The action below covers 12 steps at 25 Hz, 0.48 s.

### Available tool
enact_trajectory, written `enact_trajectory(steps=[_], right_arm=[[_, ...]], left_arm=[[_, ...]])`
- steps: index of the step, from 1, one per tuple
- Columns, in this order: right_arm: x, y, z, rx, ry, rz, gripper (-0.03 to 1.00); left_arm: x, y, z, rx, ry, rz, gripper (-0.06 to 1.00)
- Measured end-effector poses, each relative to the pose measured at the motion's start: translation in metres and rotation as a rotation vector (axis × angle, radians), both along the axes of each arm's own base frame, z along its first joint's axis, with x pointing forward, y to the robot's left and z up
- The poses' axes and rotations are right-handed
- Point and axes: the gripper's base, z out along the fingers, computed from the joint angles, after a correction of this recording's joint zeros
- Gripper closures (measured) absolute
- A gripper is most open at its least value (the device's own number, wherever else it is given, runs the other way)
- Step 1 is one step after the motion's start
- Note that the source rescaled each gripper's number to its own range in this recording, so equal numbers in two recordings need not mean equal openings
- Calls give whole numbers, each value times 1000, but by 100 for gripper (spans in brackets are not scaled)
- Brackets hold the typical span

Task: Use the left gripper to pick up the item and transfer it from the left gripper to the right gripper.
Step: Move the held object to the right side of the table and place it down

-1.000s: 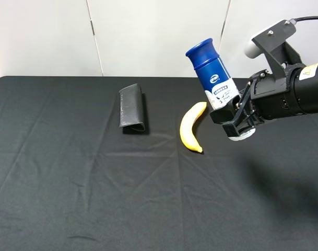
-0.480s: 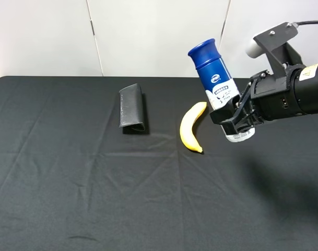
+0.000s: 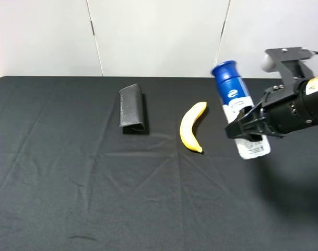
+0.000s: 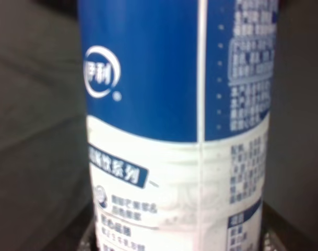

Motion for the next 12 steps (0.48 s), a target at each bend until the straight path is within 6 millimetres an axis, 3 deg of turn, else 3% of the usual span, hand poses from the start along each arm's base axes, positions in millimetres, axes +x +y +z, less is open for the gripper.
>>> enact_trajectory(steps=[6, 12], right_arm=[[14, -30, -3, -10, 86, -178, 94], [54, -44, -11, -72, 224, -213, 94]], left_arm=[[0, 0, 0, 0, -1, 24, -5], [0, 0, 0, 0, -1, 24, -5]])
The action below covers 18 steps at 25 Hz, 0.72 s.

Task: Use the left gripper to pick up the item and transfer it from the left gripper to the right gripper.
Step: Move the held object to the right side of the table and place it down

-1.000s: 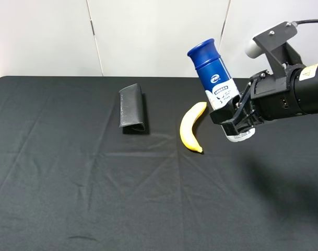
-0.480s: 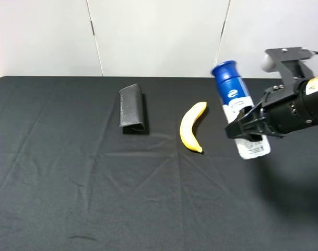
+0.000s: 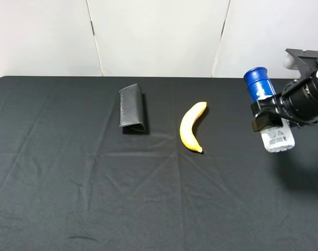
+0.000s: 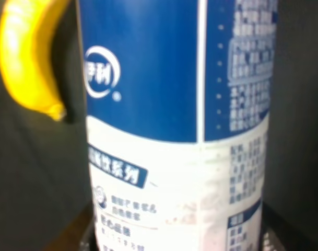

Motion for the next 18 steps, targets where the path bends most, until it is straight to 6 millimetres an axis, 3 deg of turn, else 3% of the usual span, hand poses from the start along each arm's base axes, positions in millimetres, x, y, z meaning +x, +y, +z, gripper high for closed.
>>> enact_trajectory(steps=[7, 13, 18], right_arm=[[35, 4, -30, -30, 129, 31, 94], [46, 5, -71, -55, 248, 40, 94], [51, 4, -90, -85, 275, 54, 94]], left_arm=[[0, 0, 0, 0, 0, 0, -5], [0, 0, 0, 0, 0, 0, -5], [0, 0, 0, 0, 0, 0, -5]])
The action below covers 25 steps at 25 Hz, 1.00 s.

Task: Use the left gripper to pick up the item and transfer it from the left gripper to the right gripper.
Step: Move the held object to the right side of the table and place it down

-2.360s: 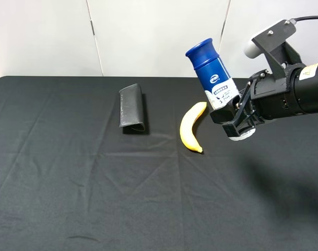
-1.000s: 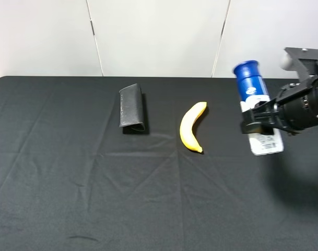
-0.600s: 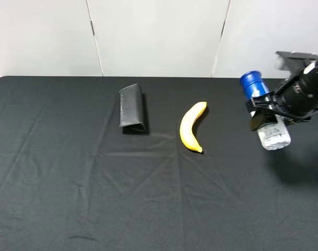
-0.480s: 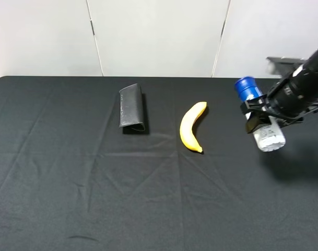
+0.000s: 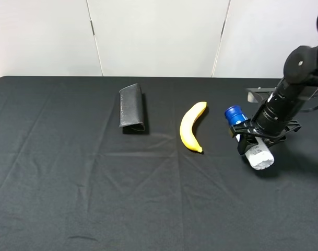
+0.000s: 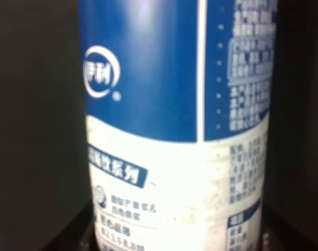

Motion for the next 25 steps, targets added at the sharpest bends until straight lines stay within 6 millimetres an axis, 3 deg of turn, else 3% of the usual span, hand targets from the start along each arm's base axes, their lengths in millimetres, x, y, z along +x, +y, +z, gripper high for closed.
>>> enact_trajectory(steps=[11, 12, 14, 15, 16, 19, 25], right_arm=[[3, -2, -8, -29, -4, 25, 94], [3, -2, -8, -30, -5, 26, 83], [5, -2, -8, -31, -15, 27, 34], [5, -2, -7, -30, -17, 24, 19], [5, -2, -7, -31, -19, 24, 11], [5, -2, -7, -32, -19, 25, 0], [4, -2, -7, -32, -10, 25, -3]], left_arm=[[0, 0, 0, 1, 0, 0, -5], [0, 0, 0, 1, 0, 0, -5], [0, 0, 0, 1, 0, 0, -5], [0, 0, 0, 1, 0, 0, -5], [0, 0, 0, 1, 0, 0, -5], [0, 0, 0, 1, 0, 0, -5], [0, 0, 0, 1, 0, 0, -5]])
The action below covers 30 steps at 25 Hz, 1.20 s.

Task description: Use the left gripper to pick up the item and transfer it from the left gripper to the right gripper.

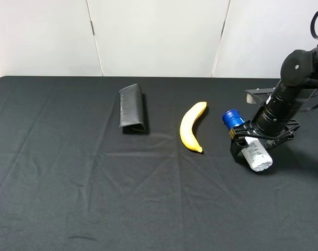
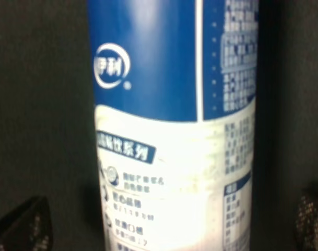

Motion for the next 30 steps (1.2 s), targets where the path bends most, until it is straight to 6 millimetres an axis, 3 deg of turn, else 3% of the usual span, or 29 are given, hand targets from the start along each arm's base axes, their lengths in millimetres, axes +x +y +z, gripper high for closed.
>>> enact_trajectory(steps=[5, 9, 15, 22, 24, 25, 30], right_arm=[[-5, 0, 15, 7, 0, 1, -3], [-14, -1, 48, 21, -70, 2, -3], [-48, -5, 107, 40, -129, 13, -3], [-104, -13, 166, 82, -248, -40, -3], [-125, -16, 170, 95, -277, -60, -3], [-147, -20, 169, 104, -289, -77, -3], [-204, -29, 159, 127, -374, -91, -3]], left_arm=[[0, 0, 0, 0, 0, 0, -5], [0, 0, 0, 0, 0, 0, -5], [0, 0, 0, 0, 0, 0, -5], [0, 0, 0, 0, 0, 0, -5], [0, 0, 0, 0, 0, 0, -5], [0, 0, 0, 0, 0, 0, -5], [0, 0, 0, 0, 0, 0, -5]])
